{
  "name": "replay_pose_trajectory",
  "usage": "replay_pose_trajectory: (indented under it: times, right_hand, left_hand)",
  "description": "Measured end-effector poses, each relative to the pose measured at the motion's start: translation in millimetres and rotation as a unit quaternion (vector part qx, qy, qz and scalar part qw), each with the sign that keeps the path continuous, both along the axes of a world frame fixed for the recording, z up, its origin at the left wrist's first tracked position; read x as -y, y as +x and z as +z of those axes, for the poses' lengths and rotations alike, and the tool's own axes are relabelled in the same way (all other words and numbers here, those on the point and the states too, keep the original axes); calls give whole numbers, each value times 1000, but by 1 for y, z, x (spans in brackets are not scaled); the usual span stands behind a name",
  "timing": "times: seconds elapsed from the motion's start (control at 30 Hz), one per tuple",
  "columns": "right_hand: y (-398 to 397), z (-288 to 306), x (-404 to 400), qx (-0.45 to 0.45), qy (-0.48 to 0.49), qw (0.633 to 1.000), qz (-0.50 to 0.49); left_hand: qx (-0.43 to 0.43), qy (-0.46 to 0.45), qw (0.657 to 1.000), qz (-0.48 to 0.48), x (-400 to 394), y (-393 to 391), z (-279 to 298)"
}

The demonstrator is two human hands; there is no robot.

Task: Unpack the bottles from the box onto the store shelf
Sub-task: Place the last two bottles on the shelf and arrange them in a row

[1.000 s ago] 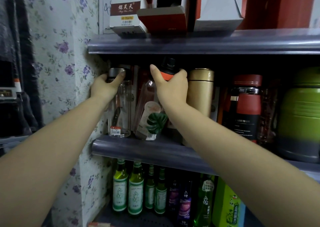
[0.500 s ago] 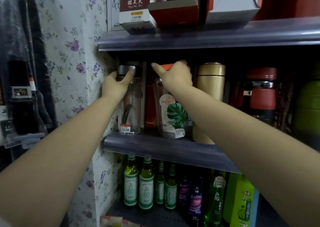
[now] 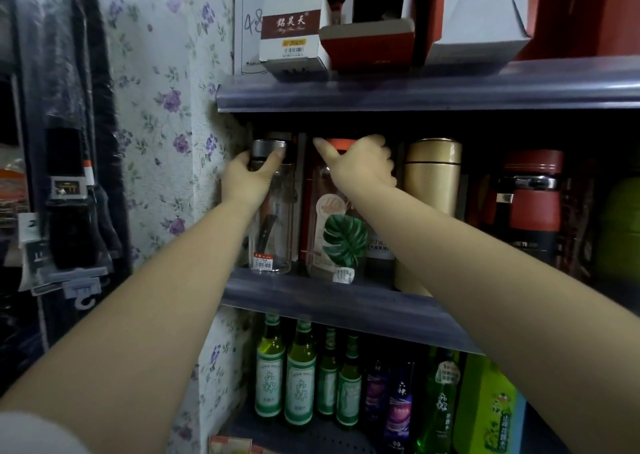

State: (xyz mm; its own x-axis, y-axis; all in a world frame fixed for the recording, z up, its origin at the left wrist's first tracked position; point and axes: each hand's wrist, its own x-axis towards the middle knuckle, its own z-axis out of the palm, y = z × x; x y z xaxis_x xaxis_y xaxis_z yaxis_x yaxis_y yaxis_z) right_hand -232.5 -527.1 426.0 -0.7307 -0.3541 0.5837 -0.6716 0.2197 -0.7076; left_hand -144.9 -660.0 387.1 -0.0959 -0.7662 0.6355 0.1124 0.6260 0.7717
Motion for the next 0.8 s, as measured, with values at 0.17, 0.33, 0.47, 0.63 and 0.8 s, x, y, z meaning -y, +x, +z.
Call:
replay_pose_trajectory:
  times: [0.17, 0.33, 0.47, 0.63, 0.8]
  right_hand:
    - [-6, -35, -3, -6, -13, 994, 105]
    - [-12, -68, -16, 21, -36, 984, 172]
    - [-18, -109, -19, 114, 17, 977, 182]
    - [-27, -122, -19, 128, 4, 972, 198]
    - [-25, -125, -23, 77, -13, 979, 189]
  left_hand:
    - [2, -6, 1000, -2, -4, -1, -3]
    - [-2, -6, 1000, -18, -4, -1, -6]
    - [16, -14, 1000, -5, -6, 2, -8]
    - [96, 70, 993, -2, -7, 7, -25]
    - [188, 67, 979, -39, -6, 14, -68]
